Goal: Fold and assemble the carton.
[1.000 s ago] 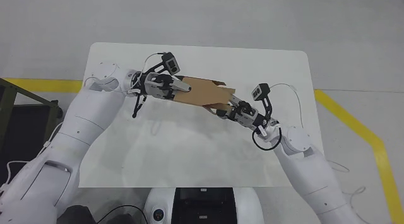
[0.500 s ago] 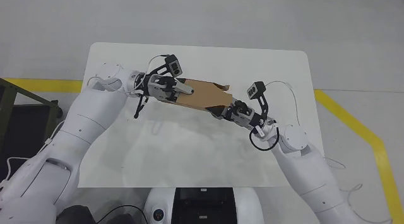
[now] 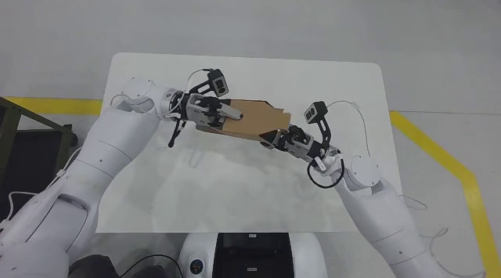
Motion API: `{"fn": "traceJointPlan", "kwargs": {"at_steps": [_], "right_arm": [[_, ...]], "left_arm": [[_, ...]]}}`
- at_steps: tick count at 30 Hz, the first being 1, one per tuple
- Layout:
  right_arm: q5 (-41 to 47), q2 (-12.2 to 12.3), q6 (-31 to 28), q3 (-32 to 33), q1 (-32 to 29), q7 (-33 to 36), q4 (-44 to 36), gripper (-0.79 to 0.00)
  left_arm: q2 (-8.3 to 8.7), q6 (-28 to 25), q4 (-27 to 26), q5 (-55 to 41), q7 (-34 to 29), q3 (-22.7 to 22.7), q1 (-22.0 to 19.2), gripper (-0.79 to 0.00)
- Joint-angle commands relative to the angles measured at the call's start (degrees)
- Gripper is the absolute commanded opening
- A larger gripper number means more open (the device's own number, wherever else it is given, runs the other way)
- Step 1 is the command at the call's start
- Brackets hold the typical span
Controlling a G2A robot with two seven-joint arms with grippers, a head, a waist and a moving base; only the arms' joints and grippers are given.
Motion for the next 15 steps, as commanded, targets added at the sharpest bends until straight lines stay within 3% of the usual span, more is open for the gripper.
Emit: {"fn": "traceJointPlan", "kwargs": {"at_steps": [1,8,15], "right_arm": [[-0.20,-0.02,-0.08,0.01,0.02,-0.20,-0.11,-0.179],[-0.44,0.02,-0.88,1.01,-0.57,-1.60,-0.91,-0.188],[-0.57,0.06,-0.90,1.54,-1.11,-1.93,-1.43,-0.148]], "left_arm": [[-0.01,-0.25,0.20,0.17,0.00,0.21,-0.12,-0.785],[-0.11,-1.12,1.57,0.48,0.00,0.58,-0.44,-0.785],[-0.62,-1.68,3.59,-0.65,0.00,-0.04,-1.01,-0.785]]}}
